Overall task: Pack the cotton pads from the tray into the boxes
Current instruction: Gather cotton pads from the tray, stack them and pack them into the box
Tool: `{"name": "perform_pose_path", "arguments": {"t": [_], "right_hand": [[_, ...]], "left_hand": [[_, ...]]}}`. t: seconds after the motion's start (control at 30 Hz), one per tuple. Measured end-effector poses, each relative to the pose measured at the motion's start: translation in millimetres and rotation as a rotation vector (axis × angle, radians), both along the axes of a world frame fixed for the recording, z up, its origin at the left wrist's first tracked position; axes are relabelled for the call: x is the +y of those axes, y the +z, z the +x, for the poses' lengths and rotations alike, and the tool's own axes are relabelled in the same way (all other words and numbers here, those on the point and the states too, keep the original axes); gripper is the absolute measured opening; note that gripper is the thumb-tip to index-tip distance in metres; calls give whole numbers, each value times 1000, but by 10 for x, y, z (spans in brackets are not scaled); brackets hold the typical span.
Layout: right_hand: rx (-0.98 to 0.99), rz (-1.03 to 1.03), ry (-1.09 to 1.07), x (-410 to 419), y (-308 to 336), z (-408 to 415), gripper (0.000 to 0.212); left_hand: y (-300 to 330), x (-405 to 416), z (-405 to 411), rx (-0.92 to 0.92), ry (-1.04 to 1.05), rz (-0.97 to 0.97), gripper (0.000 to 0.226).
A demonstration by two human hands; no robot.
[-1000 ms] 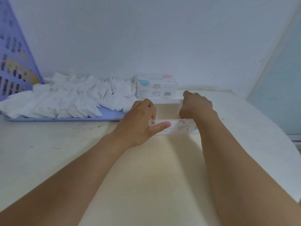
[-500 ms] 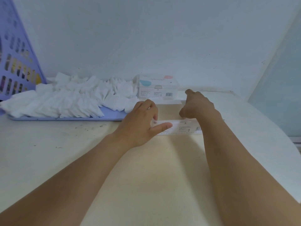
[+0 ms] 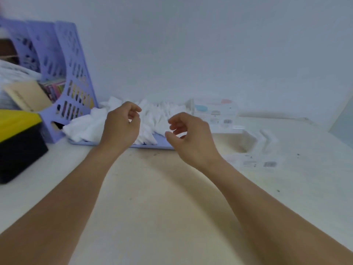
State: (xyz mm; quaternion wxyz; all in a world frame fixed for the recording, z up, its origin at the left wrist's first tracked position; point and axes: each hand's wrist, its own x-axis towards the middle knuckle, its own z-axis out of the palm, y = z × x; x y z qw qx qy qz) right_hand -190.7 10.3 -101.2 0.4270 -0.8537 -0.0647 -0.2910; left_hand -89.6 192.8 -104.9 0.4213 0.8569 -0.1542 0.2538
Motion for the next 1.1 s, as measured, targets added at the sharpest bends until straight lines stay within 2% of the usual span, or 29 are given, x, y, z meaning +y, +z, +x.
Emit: {"name": "perform_pose_path", "arguments": {"t": [0.13, 0.3, 0.43, 0.57, 0.77, 0.93, 1.1], "right_hand": [[222, 40, -7, 344, -118, 241, 48], [331, -41, -13, 505, -118, 583, 69], [366, -6, -5, 541, -215, 693, 80], [332, -30, -20, 570, -277, 735, 77], [309, -19, -15, 519, -360, 810, 52], [296, -32, 15, 531, -352, 781, 57], [247, -24, 1, 505, -351, 812, 20]], "left_hand": [[-311, 238, -56, -56, 46, 82, 38], [-318, 277, 13, -27, 8, 169, 41], [-318, 301, -19, -23, -21, 195, 47], [-298, 306, -46, 72, 7, 225, 58], [-309, 346, -21, 103, 7, 207, 61], [-315, 372, -37, 125, -58, 170, 65], [-315, 367, -42, 145, -59, 151, 68]]}}
